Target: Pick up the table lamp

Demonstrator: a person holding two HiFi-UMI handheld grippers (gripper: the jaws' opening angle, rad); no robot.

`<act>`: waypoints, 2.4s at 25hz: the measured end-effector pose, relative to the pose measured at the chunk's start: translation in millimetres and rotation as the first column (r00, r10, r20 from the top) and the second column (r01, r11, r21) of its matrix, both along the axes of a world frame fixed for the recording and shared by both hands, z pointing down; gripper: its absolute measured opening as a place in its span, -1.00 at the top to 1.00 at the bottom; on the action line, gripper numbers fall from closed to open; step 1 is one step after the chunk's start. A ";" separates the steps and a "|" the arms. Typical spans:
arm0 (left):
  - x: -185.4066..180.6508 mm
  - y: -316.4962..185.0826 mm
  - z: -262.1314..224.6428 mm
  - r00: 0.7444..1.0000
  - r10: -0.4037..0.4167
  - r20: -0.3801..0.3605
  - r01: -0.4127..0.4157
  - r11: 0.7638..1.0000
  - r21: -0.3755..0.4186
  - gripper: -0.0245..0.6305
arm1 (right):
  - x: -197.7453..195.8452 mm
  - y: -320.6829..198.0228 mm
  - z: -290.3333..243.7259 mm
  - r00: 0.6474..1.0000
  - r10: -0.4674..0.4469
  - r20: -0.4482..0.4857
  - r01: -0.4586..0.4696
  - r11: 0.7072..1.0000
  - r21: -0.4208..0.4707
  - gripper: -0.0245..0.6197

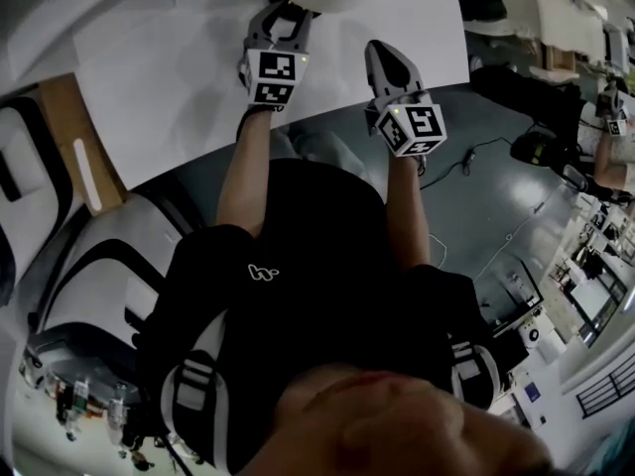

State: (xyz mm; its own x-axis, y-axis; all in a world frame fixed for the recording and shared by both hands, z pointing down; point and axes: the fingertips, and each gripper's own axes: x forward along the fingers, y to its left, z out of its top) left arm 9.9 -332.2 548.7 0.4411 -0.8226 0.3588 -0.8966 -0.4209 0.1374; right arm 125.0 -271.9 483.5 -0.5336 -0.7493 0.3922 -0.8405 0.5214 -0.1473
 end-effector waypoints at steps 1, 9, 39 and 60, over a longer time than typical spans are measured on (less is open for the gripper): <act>0.0 -4.1 0.6 1.000 -0.003 -0.001 0.003 1.000 0.009 0.52 | 0.0 0.1 1.7 1.000 0.002 -0.007 -0.002 1.000 -0.004 0.86; 3.1 -31.9 13.9 0.999 0.011 0.037 -0.013 0.999 0.049 0.52 | 21.3 2.2 5.1 0.998 0.054 -0.038 -0.055 0.998 -0.020 0.86; 22.3 -36.3 27.2 0.976 0.214 0.034 -0.211 0.974 -0.082 0.58 | 28.6 -8.3 21.3 0.996 0.078 -0.039 -0.081 0.994 -0.077 0.86; 34.5 -23.0 -104.1 0.953 0.282 0.107 -0.289 0.956 0.055 0.59 | 13.8 -57.7 -50.6 0.964 0.126 0.236 -0.144 0.988 0.061 0.86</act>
